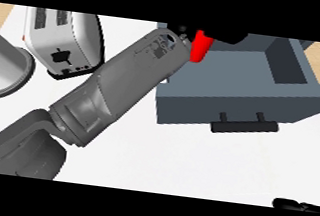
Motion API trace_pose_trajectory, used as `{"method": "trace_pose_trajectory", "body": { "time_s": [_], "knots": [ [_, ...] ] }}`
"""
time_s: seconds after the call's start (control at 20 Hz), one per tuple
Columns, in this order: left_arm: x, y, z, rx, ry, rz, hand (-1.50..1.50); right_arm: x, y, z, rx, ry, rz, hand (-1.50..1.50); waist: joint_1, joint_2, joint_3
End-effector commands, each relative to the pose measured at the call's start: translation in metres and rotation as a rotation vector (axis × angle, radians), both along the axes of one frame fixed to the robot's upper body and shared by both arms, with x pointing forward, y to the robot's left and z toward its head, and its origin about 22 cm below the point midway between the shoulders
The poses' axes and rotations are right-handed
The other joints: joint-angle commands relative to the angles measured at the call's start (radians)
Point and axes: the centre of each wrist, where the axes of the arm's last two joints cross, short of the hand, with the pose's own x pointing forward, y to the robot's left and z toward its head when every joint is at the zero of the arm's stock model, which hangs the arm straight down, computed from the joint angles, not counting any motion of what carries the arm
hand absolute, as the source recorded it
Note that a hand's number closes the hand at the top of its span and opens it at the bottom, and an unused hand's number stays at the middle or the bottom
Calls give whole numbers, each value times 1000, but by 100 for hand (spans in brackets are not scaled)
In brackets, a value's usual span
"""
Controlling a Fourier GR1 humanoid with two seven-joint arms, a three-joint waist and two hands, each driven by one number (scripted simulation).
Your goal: Pick up the can, place it into the drawer and close the drawer
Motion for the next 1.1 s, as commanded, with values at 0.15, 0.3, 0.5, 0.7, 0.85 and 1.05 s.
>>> {"method": "trace_pose_trajectory", "body": {
  "time_s": [0.15, 0.3, 0.5, 0.7, 0.85, 1.05],
  "knots": [
    [-2, 3, -15, -5, -7, 67, -150, -1, 2, 3, -8, 4, 13, -150, -7, 0, 0],
    [0, 9, -21, -26, -3, 69, -150, -2, 0, 4, 14, 1, 12, -150, 1, 2, -1],
    [-2, 3, -14, -37, -24, 78, -150, 4, 4, 20, -45, -48, 3, -150, 1, 3, -1],
    [-1, 3, -11, -89, -11, 100, -150, -12, -5, 27, -215, -92, -14, -150, -14, 0, -1],
    [-5, 3, -20, -119, 13, 83, -150, -8, 1, 39, -306, -143, -30, -150, 6, -3, -2],
    [-6, -6, 0, -151, -1, 84, -150, -5, 3, 38, -417, -159, 3, -150, 5, -2, -1]
  ]
}}
